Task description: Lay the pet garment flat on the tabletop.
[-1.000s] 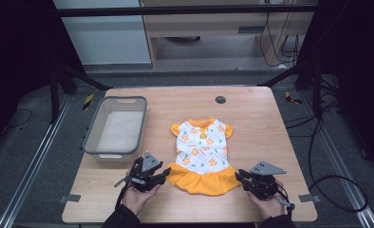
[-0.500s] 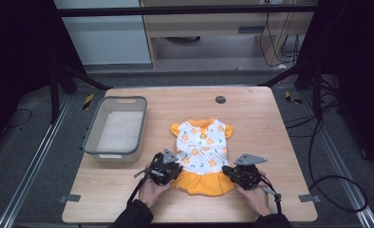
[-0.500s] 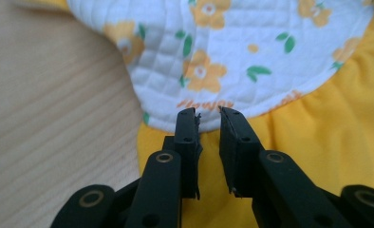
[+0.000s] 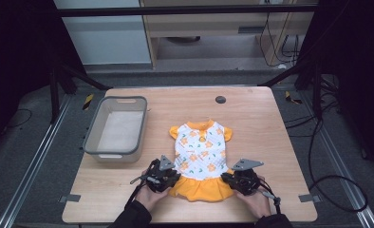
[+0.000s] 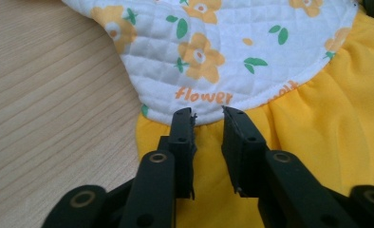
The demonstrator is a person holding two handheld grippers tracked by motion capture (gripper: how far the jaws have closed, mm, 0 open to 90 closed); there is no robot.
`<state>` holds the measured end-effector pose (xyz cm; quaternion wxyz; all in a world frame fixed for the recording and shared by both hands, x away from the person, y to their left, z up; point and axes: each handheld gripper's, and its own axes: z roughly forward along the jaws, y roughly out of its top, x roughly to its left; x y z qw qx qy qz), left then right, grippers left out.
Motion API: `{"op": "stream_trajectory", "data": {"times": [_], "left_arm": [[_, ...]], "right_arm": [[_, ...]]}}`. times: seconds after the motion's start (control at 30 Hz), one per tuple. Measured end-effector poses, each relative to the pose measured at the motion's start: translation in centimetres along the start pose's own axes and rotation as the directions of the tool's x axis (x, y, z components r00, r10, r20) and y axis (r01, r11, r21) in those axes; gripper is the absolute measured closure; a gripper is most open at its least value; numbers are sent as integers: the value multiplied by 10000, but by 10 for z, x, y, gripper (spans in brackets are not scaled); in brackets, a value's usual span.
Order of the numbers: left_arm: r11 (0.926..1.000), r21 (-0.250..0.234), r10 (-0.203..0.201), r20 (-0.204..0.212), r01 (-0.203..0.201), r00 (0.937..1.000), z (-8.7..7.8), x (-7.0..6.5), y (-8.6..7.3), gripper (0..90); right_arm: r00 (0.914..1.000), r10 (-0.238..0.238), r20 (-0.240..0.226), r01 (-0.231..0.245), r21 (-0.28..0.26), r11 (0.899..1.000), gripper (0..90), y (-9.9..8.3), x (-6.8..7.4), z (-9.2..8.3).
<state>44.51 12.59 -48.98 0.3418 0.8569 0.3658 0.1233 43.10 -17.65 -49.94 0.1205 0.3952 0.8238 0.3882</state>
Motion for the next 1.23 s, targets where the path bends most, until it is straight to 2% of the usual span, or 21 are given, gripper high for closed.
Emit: {"op": "stream_trajectory", "data": {"times": [0.1, 0.13, 0.17, 0.2, 0.33, 0.37, 0.63, 0.87, 0.97, 1.23], "left_arm": [[9998, -194, -10, 27, 10, 10000, -5, 2, 0, 663], [9995, -308, -44, 16, 44, 10000, -7, 2, 0, 618], [9992, -408, -11, -26, 10, 10000, -11, 2, 0, 618], [9986, -533, 30, -43, -32, 10000, -14, 3, 0, 603], [9936, -1129, 67, -146, -83, 9999, -29, 5, -1, 526], [9916, -1287, 86, -208, -112, 9997, -34, 7, -4, 484], [9881, -1532, 65, -493, -140, 9988, -53, 16, -19, 403], [9876, -1563, 88, -556, -175, 9984, -65, 24, -36, 338], [9866, -1626, -3, -645, -102, 9979, -71, 29, -44, 321], [9829, -1819, -480, -1074, 279, 9931, -86, 49, -63, 287]], "right_arm": [[10000, 60, 13, -60, -315, 9995, 815, 2, -2, -5], [9999, 125, 50, -121, -728, 9973, 799, 3, -3, -11], [9999, 125, 50, -121, -728, 9973, 799, 3, -3, -11], [9998, 173, 89, -164, -950, 9953, 789, 3, -4, -14], [9985, 286, 471, -202, -1698, 9853, 706, 2, -8, -26], [9966, 390, 722, -241, -1964, 9802, 670, 1, -12, -31], [9893, 902, 1146, -615, -2331, 9705, 565, -5, -30, -42], [9766, 1409, 1625, -999, -2378, 9662, 489, -11, -46, -51], [9679, 1583, 1954, -1103, -2357, 9655, 440, -15, -54, -54], [9571, 1822, 2255, -1306, -2260, 9653, 373, -20, -64, -58]]}}
